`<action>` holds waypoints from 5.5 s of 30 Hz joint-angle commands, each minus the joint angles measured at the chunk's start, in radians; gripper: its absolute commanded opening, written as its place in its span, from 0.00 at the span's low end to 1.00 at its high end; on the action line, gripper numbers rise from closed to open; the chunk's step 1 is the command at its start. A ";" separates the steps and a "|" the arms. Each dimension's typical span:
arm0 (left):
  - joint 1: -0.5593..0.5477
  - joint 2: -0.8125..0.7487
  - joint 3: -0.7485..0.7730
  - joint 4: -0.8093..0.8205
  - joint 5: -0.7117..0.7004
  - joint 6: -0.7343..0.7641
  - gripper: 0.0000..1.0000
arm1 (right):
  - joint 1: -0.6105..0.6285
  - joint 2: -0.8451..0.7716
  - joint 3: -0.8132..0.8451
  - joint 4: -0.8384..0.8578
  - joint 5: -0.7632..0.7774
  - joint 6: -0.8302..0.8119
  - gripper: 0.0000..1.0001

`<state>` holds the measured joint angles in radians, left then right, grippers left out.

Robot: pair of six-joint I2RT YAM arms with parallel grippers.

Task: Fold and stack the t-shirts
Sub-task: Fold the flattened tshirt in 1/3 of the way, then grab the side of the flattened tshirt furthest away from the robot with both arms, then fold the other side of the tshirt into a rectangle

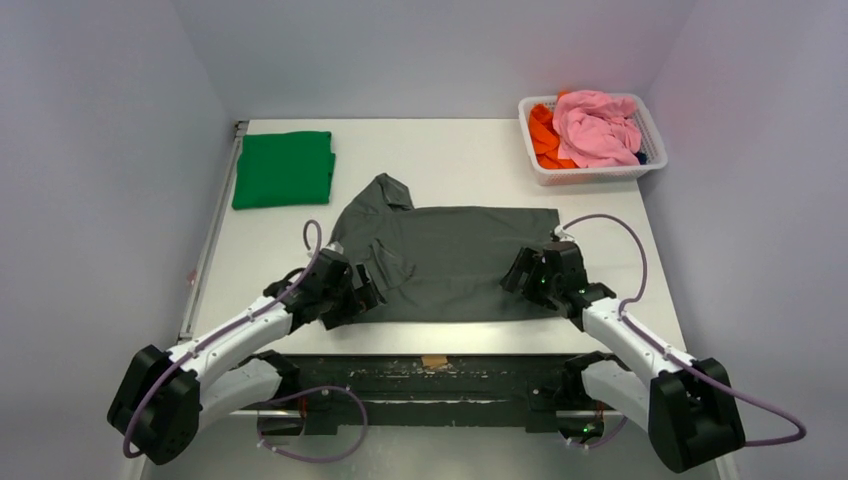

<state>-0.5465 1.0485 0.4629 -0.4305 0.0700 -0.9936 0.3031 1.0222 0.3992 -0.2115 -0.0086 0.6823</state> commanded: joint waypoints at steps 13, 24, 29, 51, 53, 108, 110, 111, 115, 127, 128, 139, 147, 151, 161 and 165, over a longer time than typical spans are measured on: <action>-0.092 -0.135 0.124 -0.311 -0.049 0.028 1.00 | 0.009 -0.146 0.061 -0.285 0.089 0.059 0.85; -0.055 0.333 0.390 -0.073 -0.150 0.145 1.00 | 0.010 -0.253 0.204 -0.244 0.119 0.008 0.88; -0.042 0.501 0.392 -0.048 -0.103 0.122 1.00 | 0.008 -0.289 0.204 -0.240 0.151 0.015 0.89; -0.079 0.160 0.063 -0.175 -0.130 -0.035 1.00 | 0.008 -0.248 0.190 -0.166 0.219 0.008 0.89; -0.079 0.167 0.128 -0.217 -0.179 -0.006 1.00 | 0.008 -0.233 0.189 -0.144 0.215 0.008 0.89; 0.241 1.096 1.420 -0.409 -0.252 0.283 0.00 | -0.079 0.552 0.621 -0.073 0.518 -0.061 0.83; 0.240 1.020 1.351 -0.383 -0.245 0.281 0.00 | -0.103 0.660 0.710 -0.099 0.504 -0.049 0.79; 0.239 0.989 1.315 -0.371 -0.244 0.279 0.00 | -0.112 0.707 0.751 -0.114 0.503 -0.045 0.77; 0.231 0.888 1.201 -0.331 -0.238 0.276 0.00 | -0.132 0.881 0.907 -0.184 0.515 -0.045 0.69; 0.187 0.716 1.000 -0.317 -0.257 0.261 0.00 | -0.135 0.943 0.943 -0.292 0.572 -0.003 0.51; 0.184 0.703 0.993 -0.320 -0.259 0.260 0.00 | -0.134 0.936 0.937 -0.295 0.578 -0.005 0.50; 0.157 0.606 0.920 -0.330 -0.273 0.254 0.00 | -0.129 0.882 0.888 -0.175 0.559 -0.119 0.11; 0.114 0.454 0.770 -0.336 -0.296 0.232 0.00 | -0.100 0.800 0.835 -0.106 0.550 -0.179 0.01; 0.075 0.340 0.673 -0.347 -0.328 0.194 0.00 | -0.076 0.727 0.775 -0.085 0.557 -0.206 0.00; -0.014 0.102 0.459 -0.367 -0.365 0.078 0.00 | -0.072 0.534 0.619 -0.099 0.567 -0.194 0.00; -0.073 0.033 0.390 -0.405 -0.398 0.004 0.00 | -0.072 0.469 0.573 -0.096 0.548 -0.202 0.00</action>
<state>-0.5716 1.1458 0.9073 -0.8017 -0.2749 -0.8951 0.2325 1.5661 1.0061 -0.3286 0.5327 0.4942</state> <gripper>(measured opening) 0.008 0.011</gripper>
